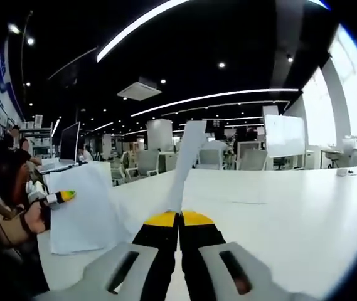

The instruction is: Organize the stack of printing papers by aligning and flattening the scattered papers on the table

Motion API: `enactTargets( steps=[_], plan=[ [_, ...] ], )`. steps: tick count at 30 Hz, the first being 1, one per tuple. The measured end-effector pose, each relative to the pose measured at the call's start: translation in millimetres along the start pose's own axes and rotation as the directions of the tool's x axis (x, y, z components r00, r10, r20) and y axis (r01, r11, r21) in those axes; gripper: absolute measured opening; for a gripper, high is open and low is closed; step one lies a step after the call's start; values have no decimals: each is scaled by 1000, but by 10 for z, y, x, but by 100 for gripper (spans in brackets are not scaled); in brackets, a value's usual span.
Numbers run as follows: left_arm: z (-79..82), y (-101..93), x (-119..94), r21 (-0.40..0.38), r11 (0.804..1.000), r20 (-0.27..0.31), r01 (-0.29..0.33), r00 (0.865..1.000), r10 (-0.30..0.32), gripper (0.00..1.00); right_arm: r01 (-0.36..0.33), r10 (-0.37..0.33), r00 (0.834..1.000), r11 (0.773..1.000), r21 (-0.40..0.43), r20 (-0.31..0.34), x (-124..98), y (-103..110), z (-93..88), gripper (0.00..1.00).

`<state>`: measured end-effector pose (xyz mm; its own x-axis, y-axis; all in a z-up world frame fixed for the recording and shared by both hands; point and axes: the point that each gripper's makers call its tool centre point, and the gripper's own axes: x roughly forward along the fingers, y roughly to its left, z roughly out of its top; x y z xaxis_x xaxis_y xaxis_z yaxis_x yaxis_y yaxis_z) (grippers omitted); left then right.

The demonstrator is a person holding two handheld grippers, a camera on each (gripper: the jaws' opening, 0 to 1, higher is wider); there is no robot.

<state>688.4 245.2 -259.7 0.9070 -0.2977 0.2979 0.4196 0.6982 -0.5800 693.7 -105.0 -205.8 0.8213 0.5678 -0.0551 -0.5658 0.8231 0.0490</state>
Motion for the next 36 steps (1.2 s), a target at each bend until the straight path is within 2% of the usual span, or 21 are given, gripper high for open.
enactTargets(
  steps=[11, 22, 36],
  plan=[
    [7, 13, 6, -2, 1000, 1, 1, 1000, -1, 11, -39, 39, 998, 999, 4, 51, -35, 124, 206, 0],
    [21, 28, 4, -3, 1000, 3, 1, 1000, -1, 11, -85, 83, 993, 996, 18, 81, -59, 221, 335, 0],
    [21, 26, -5, -3, 1000, 3, 1, 1000, -1, 11, -172, 165, 977, 984, 50, 132, -136, 366, 497, 0]
  ],
)
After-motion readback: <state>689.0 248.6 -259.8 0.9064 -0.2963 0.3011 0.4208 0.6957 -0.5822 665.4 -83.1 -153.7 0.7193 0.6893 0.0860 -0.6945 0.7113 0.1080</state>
